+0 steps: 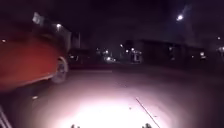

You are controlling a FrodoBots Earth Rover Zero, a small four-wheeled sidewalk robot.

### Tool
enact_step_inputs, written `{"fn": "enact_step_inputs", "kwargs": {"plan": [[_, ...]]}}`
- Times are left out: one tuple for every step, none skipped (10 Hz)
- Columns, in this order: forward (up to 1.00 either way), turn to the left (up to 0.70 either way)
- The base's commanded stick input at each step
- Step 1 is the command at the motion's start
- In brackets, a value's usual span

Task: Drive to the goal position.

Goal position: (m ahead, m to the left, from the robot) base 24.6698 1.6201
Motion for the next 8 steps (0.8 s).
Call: {"fn": "enact_step_inputs", "kwargs": {"plan": [[0.5,0.0],[0.5,0.0],[0.5,0.0],[0.5,0.0],[0.5,0.0],[0.5,0.0],[0.5,0.0],[0.5,0.0]]}}
